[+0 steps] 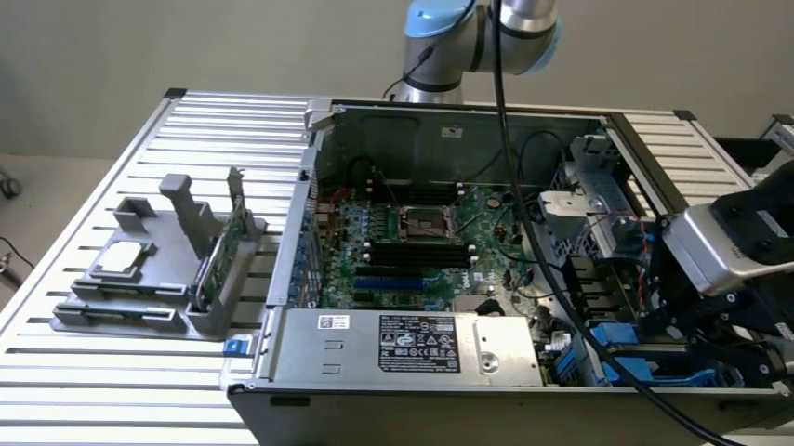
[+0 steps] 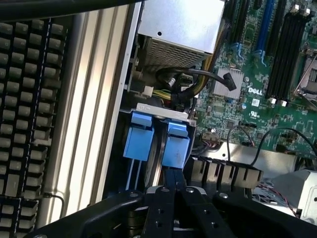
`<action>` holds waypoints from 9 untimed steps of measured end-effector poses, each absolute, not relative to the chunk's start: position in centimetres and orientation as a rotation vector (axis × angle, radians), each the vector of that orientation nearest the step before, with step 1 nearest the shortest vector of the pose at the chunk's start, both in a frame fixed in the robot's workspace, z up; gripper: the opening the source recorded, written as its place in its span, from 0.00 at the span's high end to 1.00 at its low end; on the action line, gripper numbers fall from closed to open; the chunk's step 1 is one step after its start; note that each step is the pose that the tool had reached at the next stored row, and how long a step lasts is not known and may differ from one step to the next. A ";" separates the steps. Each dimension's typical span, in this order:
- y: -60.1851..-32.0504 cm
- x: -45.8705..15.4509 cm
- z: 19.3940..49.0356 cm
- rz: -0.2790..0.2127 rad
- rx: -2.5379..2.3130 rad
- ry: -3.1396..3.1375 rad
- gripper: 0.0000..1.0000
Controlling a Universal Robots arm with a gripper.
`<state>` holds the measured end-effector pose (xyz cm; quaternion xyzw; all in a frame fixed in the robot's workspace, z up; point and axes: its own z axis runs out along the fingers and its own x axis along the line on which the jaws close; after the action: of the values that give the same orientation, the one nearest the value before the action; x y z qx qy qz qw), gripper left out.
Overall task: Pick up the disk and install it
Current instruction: 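Insert the disk into the insertion slot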
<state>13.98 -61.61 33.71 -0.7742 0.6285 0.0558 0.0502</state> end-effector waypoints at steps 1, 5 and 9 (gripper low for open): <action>-61.6 14.0 33.5 0.170 -2.359 1.912 0.89; -61.6 14.0 32.8 0.168 -2.363 1.906 0.89; -61.6 14.0 32.4 0.167 -2.366 1.903 0.89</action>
<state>14.05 -61.61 32.39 -0.7771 0.6250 0.0548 0.0505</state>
